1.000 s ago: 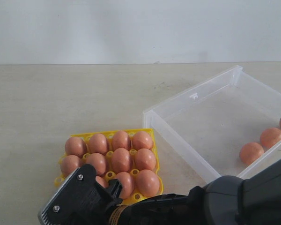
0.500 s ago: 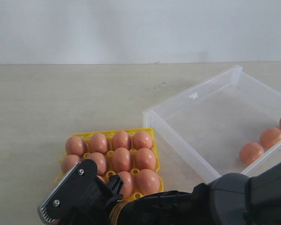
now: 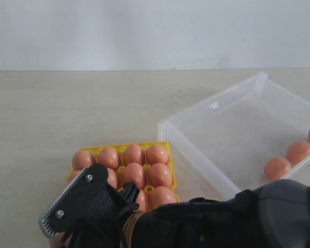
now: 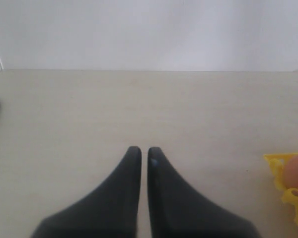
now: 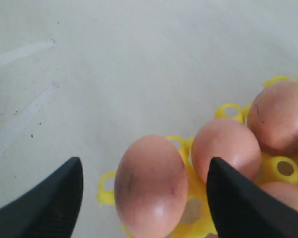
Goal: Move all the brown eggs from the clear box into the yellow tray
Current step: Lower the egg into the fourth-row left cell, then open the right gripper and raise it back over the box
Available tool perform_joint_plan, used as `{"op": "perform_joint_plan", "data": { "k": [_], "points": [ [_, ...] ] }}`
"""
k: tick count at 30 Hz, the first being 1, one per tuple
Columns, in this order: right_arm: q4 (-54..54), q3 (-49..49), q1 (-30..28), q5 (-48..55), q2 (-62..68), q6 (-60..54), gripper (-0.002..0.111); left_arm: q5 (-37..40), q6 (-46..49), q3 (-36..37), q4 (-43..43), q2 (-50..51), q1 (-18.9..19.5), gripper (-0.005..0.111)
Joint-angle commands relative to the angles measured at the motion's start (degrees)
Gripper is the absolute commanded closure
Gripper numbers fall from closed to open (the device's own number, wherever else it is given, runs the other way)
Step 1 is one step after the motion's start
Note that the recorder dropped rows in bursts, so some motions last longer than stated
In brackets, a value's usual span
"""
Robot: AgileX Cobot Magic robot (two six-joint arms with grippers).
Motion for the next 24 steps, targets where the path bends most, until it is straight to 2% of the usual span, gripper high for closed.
{"op": "perform_joint_plan", "data": {
  "k": [1,5,11,16,24],
  "points": [
    [-0.1,0.0,-0.1,0.9,-4.8,-0.2,0.069,-0.1,0.4,-0.1,-0.3,-0.1,0.1,0.103],
    [-0.1,0.0,-0.1,4.5,-9.7,0.4,0.109,-0.1,0.4,-0.1,-0.3,-0.1,0.1,0.103],
    [-0.1,0.0,0.4,15.6,-8.1,9.6,0.108,-0.1,0.4,-0.1,-0.3,-0.1,0.1,0.103],
    [-0.2,0.0,1.9,11.9,-6.6,10.5,0.108,-0.1,0.4,-0.1,-0.3,-0.1,0.1,0.103],
    [-0.2,0.0,1.9,12.2,-5.0,12.3,0.108,-0.1,0.4,-0.1,-0.3,-0.1,0.1,0.103]
  ]
}}
